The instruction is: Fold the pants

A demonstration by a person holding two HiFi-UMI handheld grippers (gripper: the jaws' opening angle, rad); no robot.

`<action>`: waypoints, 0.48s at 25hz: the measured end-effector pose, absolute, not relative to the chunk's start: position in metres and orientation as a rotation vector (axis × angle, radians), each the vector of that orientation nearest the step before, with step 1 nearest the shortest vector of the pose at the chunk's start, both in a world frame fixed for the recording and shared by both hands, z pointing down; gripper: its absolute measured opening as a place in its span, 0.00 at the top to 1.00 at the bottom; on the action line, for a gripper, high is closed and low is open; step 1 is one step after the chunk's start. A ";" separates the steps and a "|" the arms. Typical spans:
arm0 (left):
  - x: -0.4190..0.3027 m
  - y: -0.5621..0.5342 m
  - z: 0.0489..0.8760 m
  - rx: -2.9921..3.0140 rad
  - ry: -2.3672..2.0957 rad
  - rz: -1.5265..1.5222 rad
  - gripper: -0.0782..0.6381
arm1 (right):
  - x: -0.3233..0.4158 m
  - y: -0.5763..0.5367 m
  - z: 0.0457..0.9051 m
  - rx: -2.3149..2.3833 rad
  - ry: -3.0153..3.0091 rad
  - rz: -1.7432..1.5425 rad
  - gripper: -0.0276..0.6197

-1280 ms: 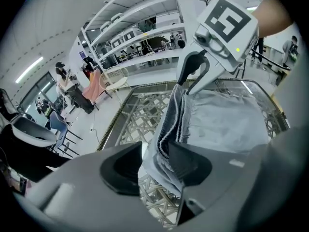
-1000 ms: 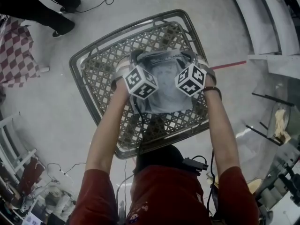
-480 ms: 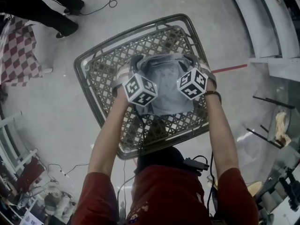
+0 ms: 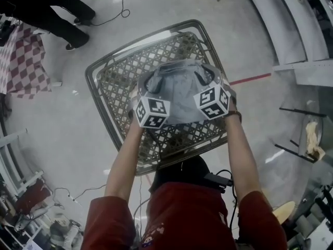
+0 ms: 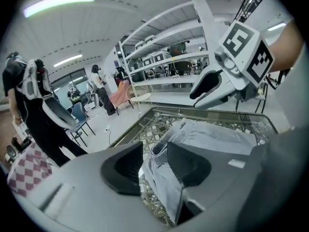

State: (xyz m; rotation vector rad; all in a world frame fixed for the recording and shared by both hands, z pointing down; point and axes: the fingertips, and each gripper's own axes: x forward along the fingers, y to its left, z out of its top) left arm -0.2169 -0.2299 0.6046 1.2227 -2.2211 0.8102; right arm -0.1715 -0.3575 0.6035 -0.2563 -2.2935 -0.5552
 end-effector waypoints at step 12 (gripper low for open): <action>-0.122 -0.202 0.487 0.954 -2.684 0.455 0.66 | -0.096 -0.334 0.476 -0.203 -2.671 -0.414 0.77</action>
